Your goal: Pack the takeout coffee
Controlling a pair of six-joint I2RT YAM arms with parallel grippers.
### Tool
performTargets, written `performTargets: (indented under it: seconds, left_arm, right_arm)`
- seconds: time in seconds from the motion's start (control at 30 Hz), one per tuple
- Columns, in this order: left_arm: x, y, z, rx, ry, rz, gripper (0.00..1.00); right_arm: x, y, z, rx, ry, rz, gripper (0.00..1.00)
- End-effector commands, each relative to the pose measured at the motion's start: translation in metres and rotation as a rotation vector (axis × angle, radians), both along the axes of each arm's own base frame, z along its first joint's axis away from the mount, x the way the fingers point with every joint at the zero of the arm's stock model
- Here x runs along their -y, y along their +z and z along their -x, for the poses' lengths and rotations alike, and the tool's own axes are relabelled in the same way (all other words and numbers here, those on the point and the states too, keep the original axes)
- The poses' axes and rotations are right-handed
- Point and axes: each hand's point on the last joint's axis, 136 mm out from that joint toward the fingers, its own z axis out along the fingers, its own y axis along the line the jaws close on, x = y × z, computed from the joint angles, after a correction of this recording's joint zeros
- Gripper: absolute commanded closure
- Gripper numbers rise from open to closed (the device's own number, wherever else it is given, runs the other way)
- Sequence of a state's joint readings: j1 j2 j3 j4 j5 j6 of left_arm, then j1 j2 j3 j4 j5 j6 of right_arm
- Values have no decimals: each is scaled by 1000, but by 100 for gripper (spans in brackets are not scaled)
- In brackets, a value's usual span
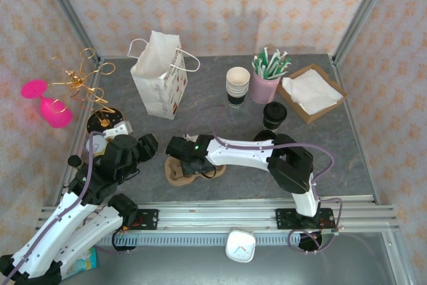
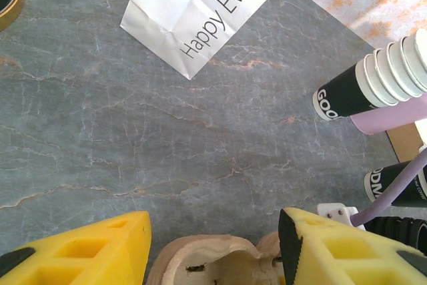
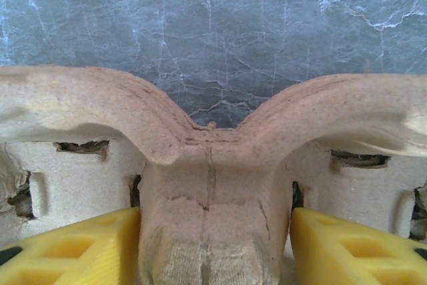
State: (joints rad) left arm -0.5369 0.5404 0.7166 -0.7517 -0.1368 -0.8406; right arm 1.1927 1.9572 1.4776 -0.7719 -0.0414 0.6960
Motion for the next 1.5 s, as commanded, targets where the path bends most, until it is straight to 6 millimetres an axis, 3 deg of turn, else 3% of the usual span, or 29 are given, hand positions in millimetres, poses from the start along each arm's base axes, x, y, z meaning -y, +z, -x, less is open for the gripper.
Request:
performTargets:
  seconds: [0.0, 0.5, 0.63, 0.8, 1.47]
  left_arm:
    - [-2, 1, 0, 12, 14, -1, 44]
    - [0, 2, 0, 14, 3, 7, 44]
    - [1, 0, -1, 12, 3, 7, 44]
    - [1, 1, -1, 14, 5, 8, 43]
    - [0, 3, -1, 17, 5, 4, 43]
  right_arm:
    - [1, 7, -6, 38, -16, 25, 41]
    - [3, 14, -11, 65, -8, 48, 47]
    - [5, 9, -8, 52, -3, 59, 42]
    - [1, 2, -7, 38, 3, 60, 45]
    - [1, 28, -13, 77, -11, 39, 49]
